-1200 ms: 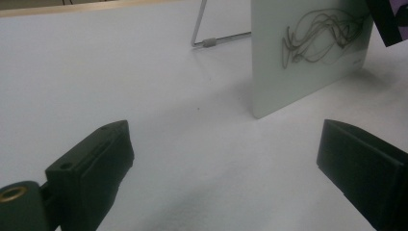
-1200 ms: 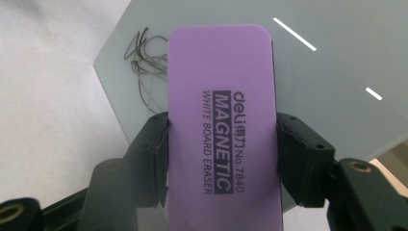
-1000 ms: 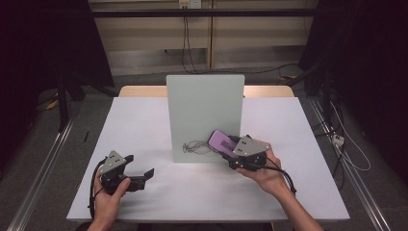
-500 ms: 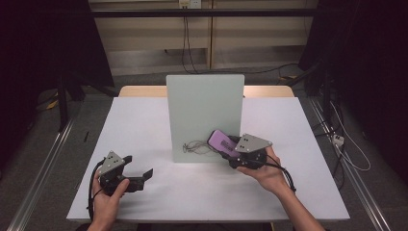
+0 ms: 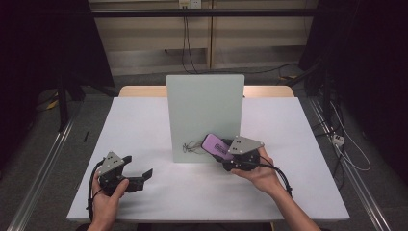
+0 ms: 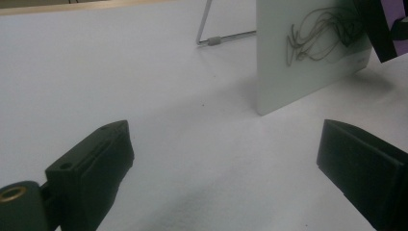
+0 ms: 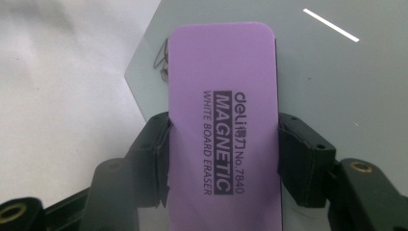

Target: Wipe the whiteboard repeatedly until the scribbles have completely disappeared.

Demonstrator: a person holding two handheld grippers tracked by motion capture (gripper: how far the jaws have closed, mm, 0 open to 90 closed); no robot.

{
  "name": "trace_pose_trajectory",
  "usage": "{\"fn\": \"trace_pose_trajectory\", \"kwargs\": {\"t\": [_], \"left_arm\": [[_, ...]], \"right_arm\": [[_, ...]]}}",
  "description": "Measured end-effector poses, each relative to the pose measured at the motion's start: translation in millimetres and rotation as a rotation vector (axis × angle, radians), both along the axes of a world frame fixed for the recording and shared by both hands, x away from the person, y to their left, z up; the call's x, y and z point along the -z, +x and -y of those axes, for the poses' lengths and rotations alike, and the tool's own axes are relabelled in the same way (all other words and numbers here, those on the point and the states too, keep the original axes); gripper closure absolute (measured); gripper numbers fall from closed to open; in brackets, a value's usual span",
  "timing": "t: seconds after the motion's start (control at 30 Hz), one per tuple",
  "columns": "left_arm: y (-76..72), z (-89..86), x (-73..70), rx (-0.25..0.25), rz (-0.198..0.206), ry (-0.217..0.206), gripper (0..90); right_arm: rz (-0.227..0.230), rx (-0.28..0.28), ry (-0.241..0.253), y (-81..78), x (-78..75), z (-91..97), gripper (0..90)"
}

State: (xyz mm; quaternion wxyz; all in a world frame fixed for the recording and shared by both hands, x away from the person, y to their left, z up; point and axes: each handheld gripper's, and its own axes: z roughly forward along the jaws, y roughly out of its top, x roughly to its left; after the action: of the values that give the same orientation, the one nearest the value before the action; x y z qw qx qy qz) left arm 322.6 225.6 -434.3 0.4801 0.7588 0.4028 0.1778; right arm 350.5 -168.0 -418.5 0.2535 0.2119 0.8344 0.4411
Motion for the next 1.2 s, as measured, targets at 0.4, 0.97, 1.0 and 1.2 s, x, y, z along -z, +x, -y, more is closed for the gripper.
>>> {"fn": "trace_pose_trajectory", "kwargs": {"t": [0.4, 0.97, 1.0, 1.2], "left_arm": [[-0.2, -0.6, -0.4, 0.004, 0.001, -0.004, 5.3], [-0.6, -0.5, -0.7, 0.005, 0.003, 0.001, 5.2], [-0.6, -0.3, -0.6, 0.007, 0.002, 0.002, 5.2], [0.4, 1.1, -0.3, 0.011, 0.000, 0.004, 5.2]], "right_arm": [[0.018, 0.039, 0.028, 1.2, -12.4, 13.1, 41.6], [0.049, 0.088, 0.037, -2.3, -14.8, 31.3, 41.6], [0.045, 0.083, 0.035, -2.7, -12.7, 29.4, 41.7], [0.024, 0.048, 0.011, -2.6, -2.2, 15.9, 41.6]]}}
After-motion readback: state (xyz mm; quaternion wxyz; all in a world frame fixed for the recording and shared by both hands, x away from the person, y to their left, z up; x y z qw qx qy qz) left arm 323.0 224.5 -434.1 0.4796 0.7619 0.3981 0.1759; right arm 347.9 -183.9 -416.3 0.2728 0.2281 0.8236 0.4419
